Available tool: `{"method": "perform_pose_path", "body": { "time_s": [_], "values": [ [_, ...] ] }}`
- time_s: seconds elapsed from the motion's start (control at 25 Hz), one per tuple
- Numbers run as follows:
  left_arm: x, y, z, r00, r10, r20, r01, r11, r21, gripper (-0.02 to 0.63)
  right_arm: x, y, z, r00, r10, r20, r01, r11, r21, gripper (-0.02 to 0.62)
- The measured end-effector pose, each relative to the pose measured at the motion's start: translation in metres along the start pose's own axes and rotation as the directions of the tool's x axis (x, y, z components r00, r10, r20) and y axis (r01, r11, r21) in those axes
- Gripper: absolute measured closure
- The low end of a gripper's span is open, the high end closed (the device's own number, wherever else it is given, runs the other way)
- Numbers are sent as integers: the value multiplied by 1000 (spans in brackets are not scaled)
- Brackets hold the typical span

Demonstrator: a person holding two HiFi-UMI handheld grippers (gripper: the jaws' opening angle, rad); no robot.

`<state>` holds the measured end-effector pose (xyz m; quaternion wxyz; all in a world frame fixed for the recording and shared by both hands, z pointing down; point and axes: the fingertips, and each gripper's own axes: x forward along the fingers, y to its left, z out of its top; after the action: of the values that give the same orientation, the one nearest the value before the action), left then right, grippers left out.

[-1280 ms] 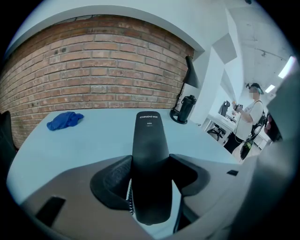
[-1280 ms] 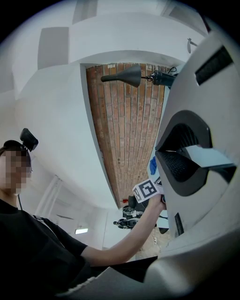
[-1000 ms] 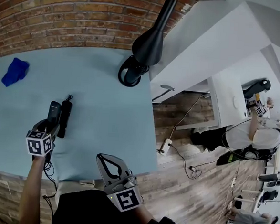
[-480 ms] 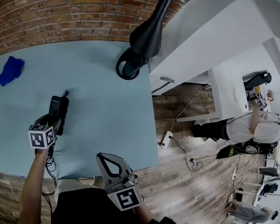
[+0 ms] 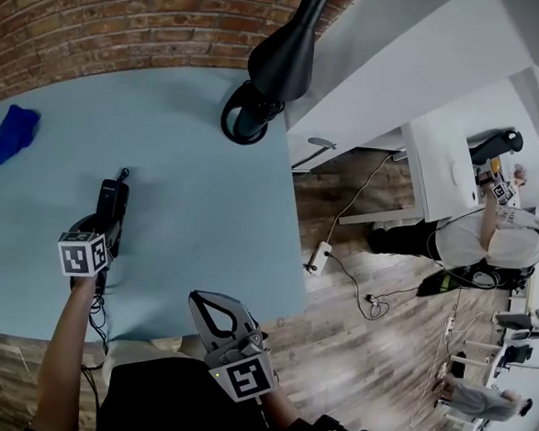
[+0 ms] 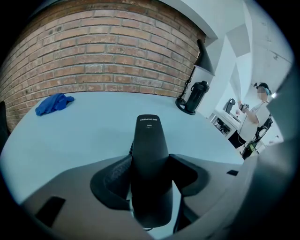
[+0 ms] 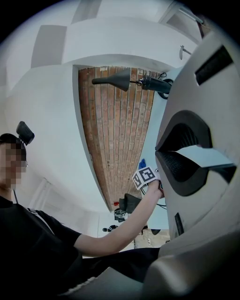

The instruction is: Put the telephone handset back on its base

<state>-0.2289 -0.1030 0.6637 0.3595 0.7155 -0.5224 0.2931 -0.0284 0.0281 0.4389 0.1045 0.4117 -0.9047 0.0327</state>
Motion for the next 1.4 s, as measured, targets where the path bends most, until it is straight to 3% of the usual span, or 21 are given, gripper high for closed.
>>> {"method": "perform_pose_path", "body": {
  "time_s": [0.48, 0.72, 1.4],
  "values": [
    [17, -8, -8, 999, -9, -37, 8, 1000, -4, 330, 10, -5, -3, 1000, 7, -4, -7, 1000, 6, 569],
    [17, -6, -10, 999, 9, -49, -8, 1000, 29, 330, 10, -10, -2, 1000, -12, 2, 12, 1000, 23, 569],
    [23, -1, -12, 998, 63, -30, -62, 996, 58, 330, 12, -6, -10, 1000, 8, -4, -8, 1000, 12, 569]
  ]
}}
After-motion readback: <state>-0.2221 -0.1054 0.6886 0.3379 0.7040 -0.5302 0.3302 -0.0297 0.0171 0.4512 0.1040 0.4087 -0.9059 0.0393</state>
